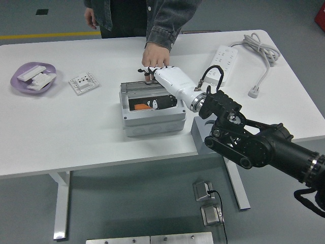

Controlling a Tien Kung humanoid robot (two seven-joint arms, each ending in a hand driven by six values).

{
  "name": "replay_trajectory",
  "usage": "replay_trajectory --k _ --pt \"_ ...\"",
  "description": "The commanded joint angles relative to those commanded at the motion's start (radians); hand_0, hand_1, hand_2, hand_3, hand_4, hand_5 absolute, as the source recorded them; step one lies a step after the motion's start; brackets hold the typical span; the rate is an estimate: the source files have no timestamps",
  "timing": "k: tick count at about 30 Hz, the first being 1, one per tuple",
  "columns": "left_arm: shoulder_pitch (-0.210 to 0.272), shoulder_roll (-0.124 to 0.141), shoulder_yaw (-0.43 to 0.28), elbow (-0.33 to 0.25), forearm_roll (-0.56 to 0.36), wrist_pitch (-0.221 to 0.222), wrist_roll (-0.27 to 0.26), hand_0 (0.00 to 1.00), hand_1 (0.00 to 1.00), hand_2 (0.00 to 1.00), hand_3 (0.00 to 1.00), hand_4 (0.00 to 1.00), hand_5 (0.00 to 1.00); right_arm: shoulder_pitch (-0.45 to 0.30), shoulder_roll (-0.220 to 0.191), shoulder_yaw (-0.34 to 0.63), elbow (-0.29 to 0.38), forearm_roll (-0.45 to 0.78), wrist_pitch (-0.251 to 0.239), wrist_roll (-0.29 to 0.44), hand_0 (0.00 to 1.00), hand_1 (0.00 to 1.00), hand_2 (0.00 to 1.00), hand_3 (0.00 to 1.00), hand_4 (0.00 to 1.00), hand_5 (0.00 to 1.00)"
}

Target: Pick up the cylinder from the cube,place it in the box,flap close box

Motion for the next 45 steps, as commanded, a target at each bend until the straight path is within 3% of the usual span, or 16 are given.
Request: replay_trajectory --k 9,15,21,26,34,39,45 --pt "0.008 -0.004 -0.005 0.000 -0.002 0.001 0.004 0.627 0.586 0.534 0.618 0.584 0.204 -0.036 -0.035 0.006 0.072 -0.028 0.005 -0.025 0.761 0.661 0.784 0.877 0.790 0.268" --pt "0.014 -0.003 -0.007 0.000 -0.004 0.002 0.003 0.627 0.585 0.534 0.618 0.584 0.203 -0.065 -0.056 0.035 0.162 -0.101 0.038 -0.095 0.760 0.660 0.785 0.878 0.783 0.269" --pt "0.016 -0.007 -0.012 0.000 0.000 0.001 0.001 0.627 0.586 0.534 0.618 0.584 0.203 -0.104 -0.056 0.082 0.190 -0.148 0.067 -0.128 0.763 0.662 0.786 0.888 0.778 0.272" --pt "0.023 -0.008 -0.012 0.000 -0.008 0.001 -0.005 0.627 0.586 0.534 0.618 0.584 0.203 -0.180 -0.076 0.194 0.221 -0.198 0.091 -0.136 0.763 0.662 0.786 0.888 0.778 0.272" --pt "0.059 -0.013 -0.017 0.000 -0.024 0.006 0.008 0.627 0.586 0.534 0.618 0.584 0.202 -0.359 -0.104 0.446 0.379 -0.303 0.126 -0.177 0.765 0.662 0.788 0.883 0.774 0.277" --pt "0.062 -0.014 -0.023 0.000 -0.020 0.007 0.008 0.627 0.586 0.534 0.616 0.584 0.203 -0.456 -0.125 0.580 0.441 -0.322 0.105 -0.161 0.763 0.659 0.785 0.880 0.779 0.283" --pt "0.052 -0.017 -0.017 0.000 -0.023 0.003 -0.006 0.627 0.586 0.534 0.617 0.584 0.202 -0.578 -0.165 0.715 0.452 -0.350 0.053 -0.123 0.765 0.659 0.780 0.865 0.791 0.303"
